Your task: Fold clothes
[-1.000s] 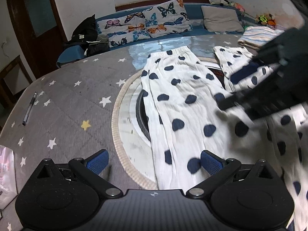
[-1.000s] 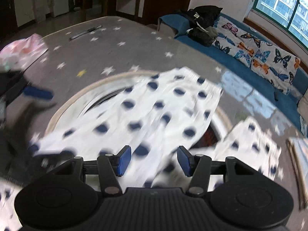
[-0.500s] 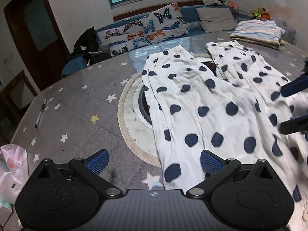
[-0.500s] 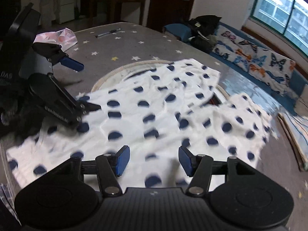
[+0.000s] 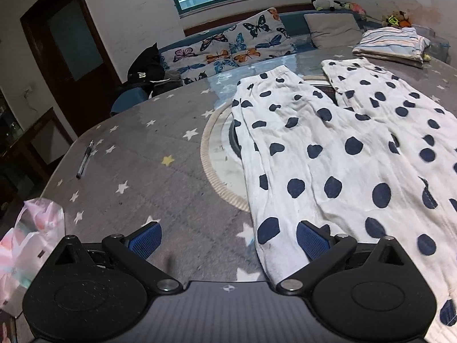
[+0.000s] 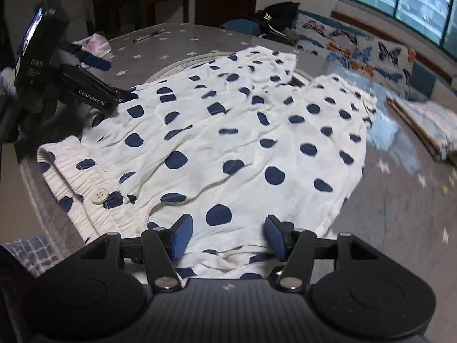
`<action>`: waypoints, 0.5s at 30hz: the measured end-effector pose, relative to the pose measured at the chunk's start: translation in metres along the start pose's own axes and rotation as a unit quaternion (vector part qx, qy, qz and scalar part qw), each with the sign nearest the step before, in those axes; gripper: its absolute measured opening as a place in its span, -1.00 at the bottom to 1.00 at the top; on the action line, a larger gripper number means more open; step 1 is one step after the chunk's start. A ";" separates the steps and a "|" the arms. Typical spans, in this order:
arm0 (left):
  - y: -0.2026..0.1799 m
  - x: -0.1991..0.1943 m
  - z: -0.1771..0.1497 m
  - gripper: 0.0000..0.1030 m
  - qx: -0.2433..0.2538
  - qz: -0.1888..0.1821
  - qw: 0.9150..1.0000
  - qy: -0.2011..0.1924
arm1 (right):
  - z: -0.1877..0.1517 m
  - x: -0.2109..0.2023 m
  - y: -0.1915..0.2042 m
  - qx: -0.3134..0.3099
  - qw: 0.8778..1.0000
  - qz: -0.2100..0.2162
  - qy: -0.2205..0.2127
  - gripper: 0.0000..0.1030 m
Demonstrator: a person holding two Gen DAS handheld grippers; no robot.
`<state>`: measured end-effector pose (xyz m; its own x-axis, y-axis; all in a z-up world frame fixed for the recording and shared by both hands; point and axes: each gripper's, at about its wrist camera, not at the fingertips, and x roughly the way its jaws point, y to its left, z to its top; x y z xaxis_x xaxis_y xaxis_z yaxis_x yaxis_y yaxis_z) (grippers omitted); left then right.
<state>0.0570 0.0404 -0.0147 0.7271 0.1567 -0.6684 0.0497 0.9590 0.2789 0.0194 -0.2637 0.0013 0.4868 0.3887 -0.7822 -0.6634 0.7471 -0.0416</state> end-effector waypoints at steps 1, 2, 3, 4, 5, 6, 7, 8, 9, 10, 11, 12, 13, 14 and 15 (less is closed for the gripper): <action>0.001 0.000 0.000 0.99 0.000 0.000 1.000 0.001 | 0.000 -0.002 -0.001 0.000 1.000 0.002 0.002 0.12; 0.001 -0.001 0.000 0.99 0.000 0.001 1.000 0.002 | 0.000 -0.003 -0.002 0.000 1.000 0.004 0.003 0.12; 0.002 -0.001 0.002 0.99 0.002 0.000 1.000 0.003 | 0.001 -0.005 -0.004 0.002 1.000 0.006 0.004 0.12; 0.002 -0.002 0.003 0.99 0.003 -0.001 1.000 0.005 | 0.004 -0.006 -0.007 0.007 1.000 0.011 0.003 0.12; 0.003 -0.002 0.006 0.99 0.003 -0.001 1.000 0.004 | 0.007 -0.007 -0.011 0.012 1.000 0.016 0.001 0.12; 0.003 -0.003 0.008 0.99 0.004 -0.001 1.000 0.003 | 0.011 -0.008 -0.014 0.016 1.000 0.019 -0.001 0.12; 0.004 -0.003 0.013 0.99 0.000 -0.002 1.000 0.001 | 0.016 -0.009 -0.019 0.020 1.000 0.019 -0.007 0.12; 0.005 -0.003 0.018 0.99 -0.003 -0.004 1.000 -0.002 | 0.021 -0.009 -0.023 0.024 0.999 0.017 -0.013 0.12; 0.006 -0.003 0.023 0.99 -0.007 -0.005 1.000 -0.004 | 0.027 -0.008 -0.029 0.028 0.999 0.014 -0.018 0.12; 0.005 -0.002 0.028 1.00 -0.011 -0.007 1.000 -0.007 | 0.033 -0.006 -0.034 0.032 0.999 0.010 -0.024 0.12; 0.005 0.001 0.033 1.00 -0.014 -0.008 1.000 -0.009 | 0.040 -0.003 -0.040 0.034 0.999 0.002 -0.028 0.12; 0.005 0.003 0.039 1.00 -0.018 -0.010 1.000 -0.011 | 0.046 0.001 -0.047 0.035 0.999 -0.005 -0.031 0.12; 0.004 0.005 0.044 1.00 -0.022 -0.012 1.000 -0.013 | 0.052 0.006 -0.053 0.036 0.999 -0.013 -0.033 0.12; 0.002 0.009 0.050 1.00 -0.023 -0.013 1.000 -0.016 | 0.058 0.011 -0.060 0.036 0.999 -0.019 -0.034 0.12; -0.001 0.014 0.057 0.98 -0.024 -0.014 0.999 -0.020 | 0.063 0.018 -0.067 0.038 0.998 -0.023 -0.036 0.12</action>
<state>0.1063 0.0281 0.0150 0.7522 0.1205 -0.6478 0.0385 0.9734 0.2257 0.1083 -0.2732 0.0292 0.5571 0.3881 -0.7342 -0.5952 0.8031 -0.0272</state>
